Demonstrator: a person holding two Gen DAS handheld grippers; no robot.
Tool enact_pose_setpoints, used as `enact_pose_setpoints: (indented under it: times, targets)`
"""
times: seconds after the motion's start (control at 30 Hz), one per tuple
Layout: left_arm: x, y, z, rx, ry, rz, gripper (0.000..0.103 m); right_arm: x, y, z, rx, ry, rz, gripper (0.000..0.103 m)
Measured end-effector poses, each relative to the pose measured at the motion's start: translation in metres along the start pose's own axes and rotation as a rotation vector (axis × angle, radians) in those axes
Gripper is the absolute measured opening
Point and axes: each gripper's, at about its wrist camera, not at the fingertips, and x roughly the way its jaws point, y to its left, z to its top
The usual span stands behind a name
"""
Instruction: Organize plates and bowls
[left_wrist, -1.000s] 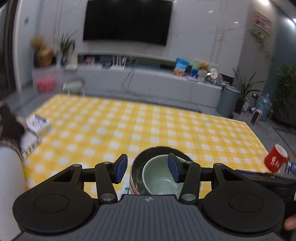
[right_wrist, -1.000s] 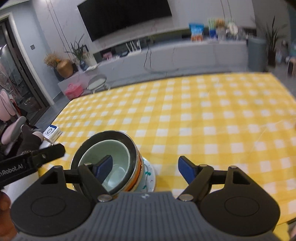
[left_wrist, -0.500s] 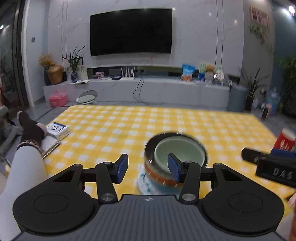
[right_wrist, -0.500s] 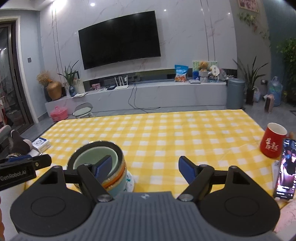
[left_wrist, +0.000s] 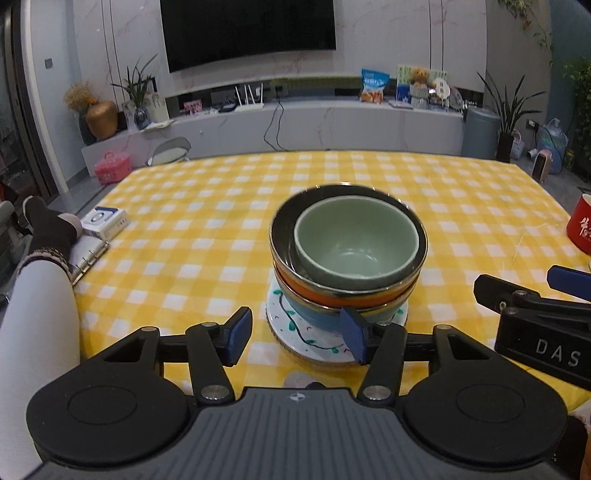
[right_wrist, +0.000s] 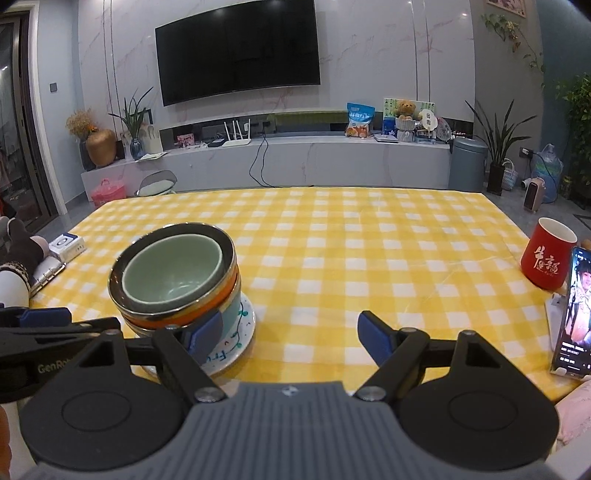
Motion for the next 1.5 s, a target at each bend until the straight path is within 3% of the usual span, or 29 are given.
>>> enact_pose_setpoints:
  times: [0.33, 1.5]
  targets:
    - [0.01, -0.002, -0.002, 0.001, 0.04, 0.009, 0.072, 0.016, -0.002, -0.005, 0.002, 0.051, 0.003, 0.082]
    - [0.006, -0.001, 0.0, -0.01, 0.047, 0.006, 0.072, 0.017, 0.003, -0.009, -0.005, 0.057, -0.003, 0.082]
